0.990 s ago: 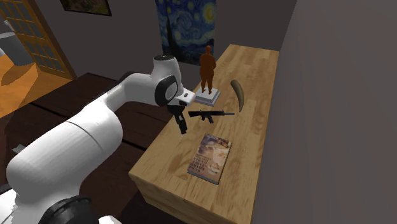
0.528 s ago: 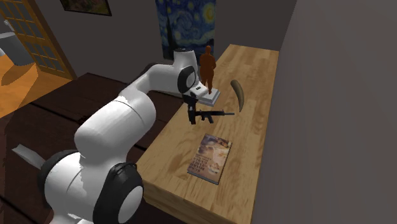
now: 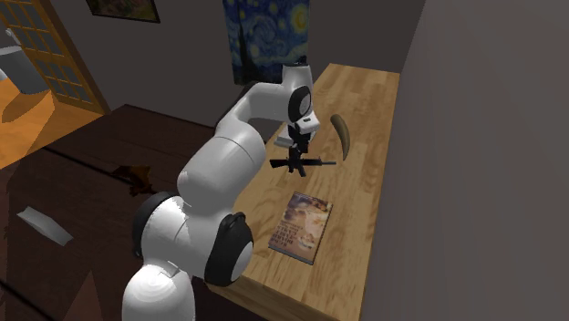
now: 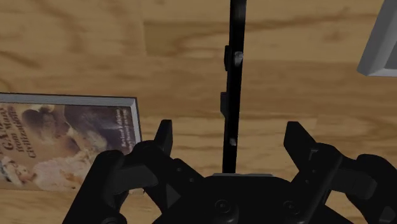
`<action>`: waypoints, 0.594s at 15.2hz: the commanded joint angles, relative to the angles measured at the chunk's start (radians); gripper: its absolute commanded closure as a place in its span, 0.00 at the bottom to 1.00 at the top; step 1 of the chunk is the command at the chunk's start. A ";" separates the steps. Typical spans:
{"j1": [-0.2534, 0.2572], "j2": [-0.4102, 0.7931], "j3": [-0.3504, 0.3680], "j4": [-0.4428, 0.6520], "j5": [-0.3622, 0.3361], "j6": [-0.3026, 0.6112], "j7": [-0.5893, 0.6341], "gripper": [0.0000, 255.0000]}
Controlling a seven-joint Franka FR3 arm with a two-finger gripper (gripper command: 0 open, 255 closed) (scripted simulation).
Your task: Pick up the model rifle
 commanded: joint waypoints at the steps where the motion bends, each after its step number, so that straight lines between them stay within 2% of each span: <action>1: 0.000 0.010 -0.003 -0.006 -0.002 0.015 0.019 0.00; 6: -0.007 -0.005 -0.005 -0.103 0.002 0.096 0.025 0.00; 8: -0.007 -0.006 -0.005 -0.103 0.002 0.096 0.025 0.00; 9: -0.007 -0.006 -0.005 -0.102 0.001 0.096 0.026 1.00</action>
